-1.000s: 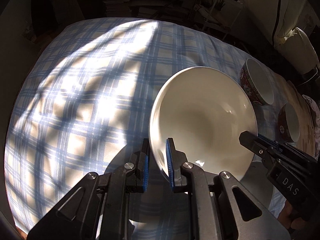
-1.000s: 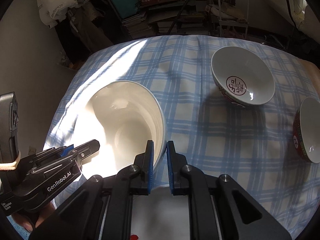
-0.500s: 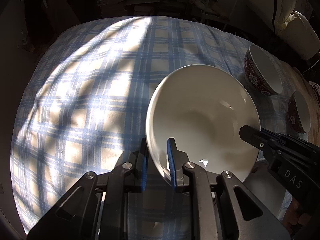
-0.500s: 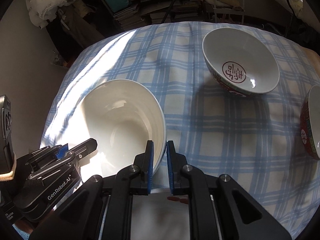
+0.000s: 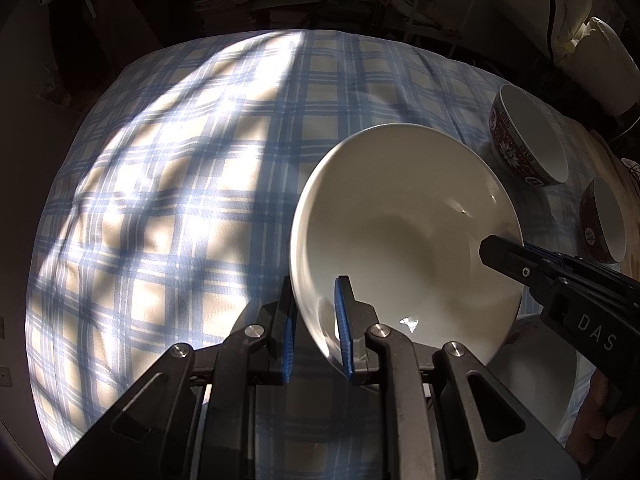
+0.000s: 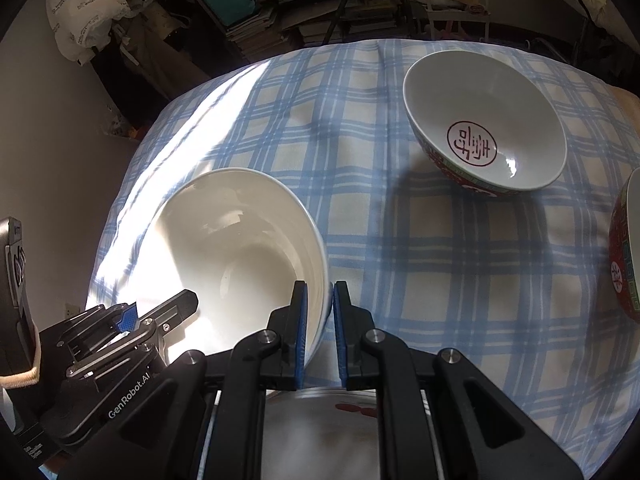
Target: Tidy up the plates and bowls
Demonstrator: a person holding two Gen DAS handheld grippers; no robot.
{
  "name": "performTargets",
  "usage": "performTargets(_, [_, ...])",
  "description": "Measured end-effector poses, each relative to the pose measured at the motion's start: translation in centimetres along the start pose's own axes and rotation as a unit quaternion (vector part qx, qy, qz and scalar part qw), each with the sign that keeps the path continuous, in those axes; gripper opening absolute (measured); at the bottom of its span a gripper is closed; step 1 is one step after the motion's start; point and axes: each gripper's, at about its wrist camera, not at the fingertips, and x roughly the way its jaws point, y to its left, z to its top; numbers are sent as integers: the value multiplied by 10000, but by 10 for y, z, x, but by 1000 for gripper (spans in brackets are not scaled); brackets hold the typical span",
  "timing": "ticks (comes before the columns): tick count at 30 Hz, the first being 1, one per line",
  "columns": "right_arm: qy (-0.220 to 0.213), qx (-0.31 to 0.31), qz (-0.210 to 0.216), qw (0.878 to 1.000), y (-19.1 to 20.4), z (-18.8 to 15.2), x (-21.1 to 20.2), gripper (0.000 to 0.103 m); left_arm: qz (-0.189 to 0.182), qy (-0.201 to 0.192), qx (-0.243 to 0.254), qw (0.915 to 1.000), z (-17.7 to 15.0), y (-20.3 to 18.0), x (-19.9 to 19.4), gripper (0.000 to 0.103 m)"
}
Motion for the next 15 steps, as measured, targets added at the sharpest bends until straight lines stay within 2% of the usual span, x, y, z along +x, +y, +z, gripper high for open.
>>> performTargets(9, [-32, 47, -69, 10000, -1, -3, -8, 14, 257, -240, 135, 9993, -3, -5, -15, 18])
performTargets(15, [-228, 1, -192, 9996, -3, -2, -32, 14, 221, -382, 116, 9990, 6, -6, -37, 18])
